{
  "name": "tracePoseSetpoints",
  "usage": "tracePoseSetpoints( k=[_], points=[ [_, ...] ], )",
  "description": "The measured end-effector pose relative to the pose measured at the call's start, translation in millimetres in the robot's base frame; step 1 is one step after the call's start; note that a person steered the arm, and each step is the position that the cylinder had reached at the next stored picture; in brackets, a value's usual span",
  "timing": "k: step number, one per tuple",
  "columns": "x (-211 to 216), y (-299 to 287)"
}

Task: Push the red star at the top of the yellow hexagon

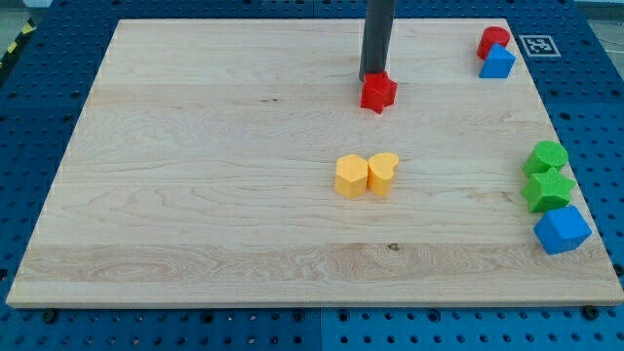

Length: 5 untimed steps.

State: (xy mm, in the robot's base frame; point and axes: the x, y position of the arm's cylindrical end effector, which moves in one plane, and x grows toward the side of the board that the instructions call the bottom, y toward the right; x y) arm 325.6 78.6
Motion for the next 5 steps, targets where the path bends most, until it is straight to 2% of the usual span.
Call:
tracePoseSetpoints(
  k=[1,2,4,5],
  points=[
    [0,39],
    [23,53],
    [33,23],
    [15,23]
  ],
)
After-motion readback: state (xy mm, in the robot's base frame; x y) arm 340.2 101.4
